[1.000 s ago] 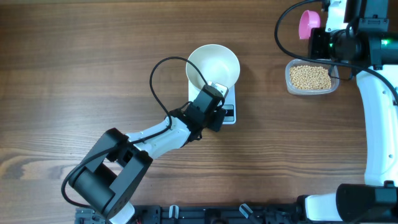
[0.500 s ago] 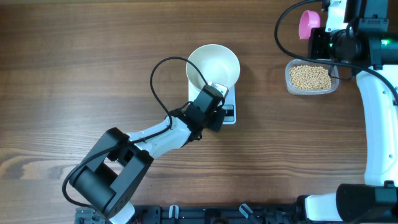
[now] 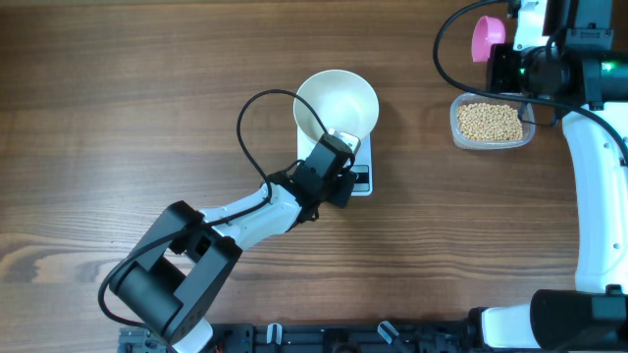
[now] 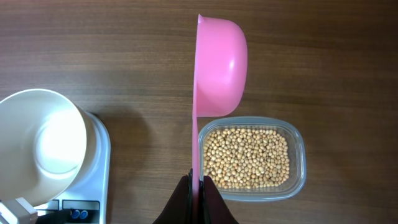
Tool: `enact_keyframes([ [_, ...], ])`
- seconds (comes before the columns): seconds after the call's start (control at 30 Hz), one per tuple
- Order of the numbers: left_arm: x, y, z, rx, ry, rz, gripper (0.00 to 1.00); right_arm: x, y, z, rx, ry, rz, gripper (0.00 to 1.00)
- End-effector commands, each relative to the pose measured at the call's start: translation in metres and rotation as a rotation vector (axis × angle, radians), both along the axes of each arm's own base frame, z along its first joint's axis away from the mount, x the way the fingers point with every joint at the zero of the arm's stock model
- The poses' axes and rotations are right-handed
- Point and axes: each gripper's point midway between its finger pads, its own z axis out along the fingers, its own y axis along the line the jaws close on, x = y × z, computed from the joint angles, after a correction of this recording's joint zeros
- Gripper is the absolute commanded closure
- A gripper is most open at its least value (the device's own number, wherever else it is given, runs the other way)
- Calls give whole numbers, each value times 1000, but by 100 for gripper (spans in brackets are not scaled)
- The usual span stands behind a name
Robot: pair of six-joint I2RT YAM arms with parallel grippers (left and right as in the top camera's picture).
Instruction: Scoop item into bowl and weigh 150g on scale
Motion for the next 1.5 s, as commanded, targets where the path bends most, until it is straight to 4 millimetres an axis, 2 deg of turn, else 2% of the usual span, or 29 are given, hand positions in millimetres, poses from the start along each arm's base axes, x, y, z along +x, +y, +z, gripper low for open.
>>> enact_keyframes([
  [0.0, -1, 8, -14, 61, 7, 4, 96, 3, -2, -5, -17, 9, -5, 96],
  [1.17, -4, 15, -19, 91, 25, 11, 96, 3, -2, -5, -17, 9, -5, 96],
  [1.47, -7, 17, -31, 110, 47, 10, 96, 3, -2, -5, -16, 9, -5, 96],
])
